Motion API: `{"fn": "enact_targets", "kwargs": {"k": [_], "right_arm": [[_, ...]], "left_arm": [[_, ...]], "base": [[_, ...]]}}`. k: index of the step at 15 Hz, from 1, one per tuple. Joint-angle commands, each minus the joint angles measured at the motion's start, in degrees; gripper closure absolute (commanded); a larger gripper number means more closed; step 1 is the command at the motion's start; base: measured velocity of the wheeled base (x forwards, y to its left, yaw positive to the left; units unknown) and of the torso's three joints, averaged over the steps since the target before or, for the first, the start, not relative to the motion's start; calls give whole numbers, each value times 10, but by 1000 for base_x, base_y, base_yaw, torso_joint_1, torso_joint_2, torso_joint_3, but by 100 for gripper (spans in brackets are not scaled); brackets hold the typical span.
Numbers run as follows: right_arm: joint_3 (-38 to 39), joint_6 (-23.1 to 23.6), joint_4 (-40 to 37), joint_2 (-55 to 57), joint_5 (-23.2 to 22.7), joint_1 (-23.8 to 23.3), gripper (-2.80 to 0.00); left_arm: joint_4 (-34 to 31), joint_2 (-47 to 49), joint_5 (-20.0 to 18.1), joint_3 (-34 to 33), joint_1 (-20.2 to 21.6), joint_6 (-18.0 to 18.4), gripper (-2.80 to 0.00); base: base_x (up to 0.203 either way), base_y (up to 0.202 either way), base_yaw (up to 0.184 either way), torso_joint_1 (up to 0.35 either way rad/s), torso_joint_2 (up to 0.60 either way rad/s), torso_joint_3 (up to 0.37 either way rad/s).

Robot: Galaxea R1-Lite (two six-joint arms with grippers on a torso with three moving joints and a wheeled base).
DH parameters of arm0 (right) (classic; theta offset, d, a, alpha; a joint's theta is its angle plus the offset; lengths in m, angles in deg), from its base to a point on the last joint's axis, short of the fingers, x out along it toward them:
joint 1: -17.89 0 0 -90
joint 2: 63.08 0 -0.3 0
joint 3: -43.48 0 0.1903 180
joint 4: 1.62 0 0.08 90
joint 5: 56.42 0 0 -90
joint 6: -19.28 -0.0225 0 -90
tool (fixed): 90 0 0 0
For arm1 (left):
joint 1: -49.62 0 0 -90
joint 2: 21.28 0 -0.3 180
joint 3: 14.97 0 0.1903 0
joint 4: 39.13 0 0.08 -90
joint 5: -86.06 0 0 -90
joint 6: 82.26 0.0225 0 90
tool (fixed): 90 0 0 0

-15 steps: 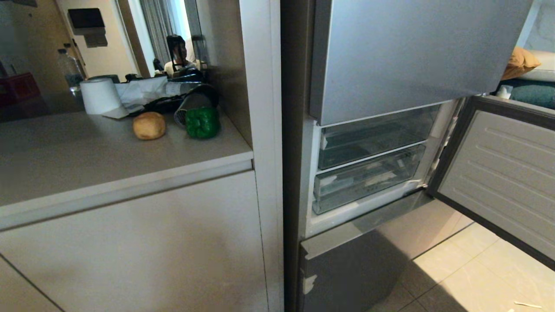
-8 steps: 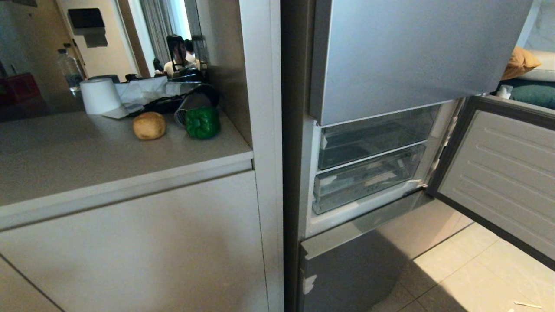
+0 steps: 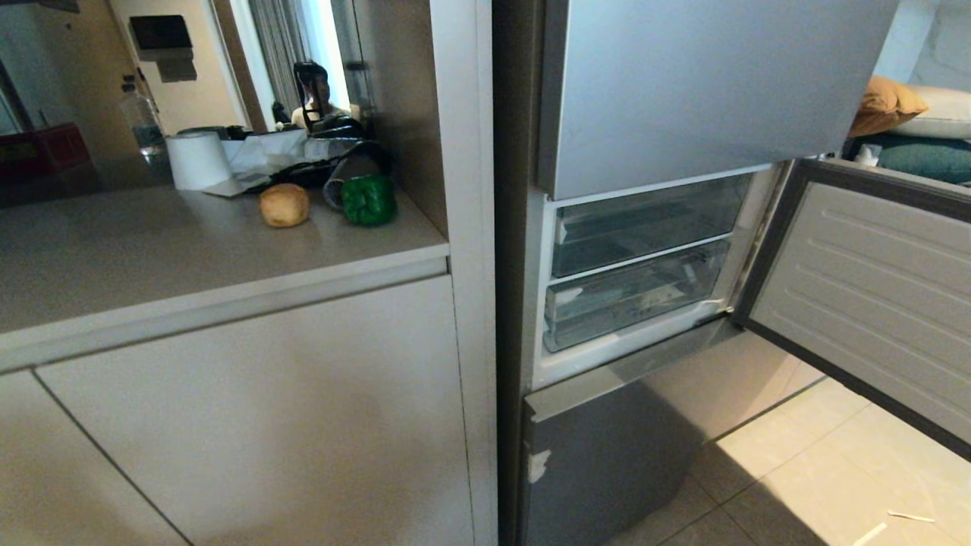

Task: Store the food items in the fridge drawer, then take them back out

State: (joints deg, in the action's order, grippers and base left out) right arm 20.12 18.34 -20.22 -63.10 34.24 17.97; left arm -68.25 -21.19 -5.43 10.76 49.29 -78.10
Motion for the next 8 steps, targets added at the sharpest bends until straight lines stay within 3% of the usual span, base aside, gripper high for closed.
{"fn": "enact_targets", "kwargs": {"k": [1, 3, 8], "right_arm": [[18, 0, 1, 0, 0, 0, 0], [18, 1, 1, -1, 0, 0, 0], [18, 1, 1, -1, 0, 0, 0]], "left_arm": [[0, 1, 0, 0, 0, 1, 0], [-1, 1, 0, 0, 0, 1, 0], [0, 1, 0, 0, 0, 1, 0]], "base": [[-193, 0, 3, 4, 9, -1], [-169, 0, 2, -6, -2, 4], [0, 0, 0, 0, 0, 0]]}}
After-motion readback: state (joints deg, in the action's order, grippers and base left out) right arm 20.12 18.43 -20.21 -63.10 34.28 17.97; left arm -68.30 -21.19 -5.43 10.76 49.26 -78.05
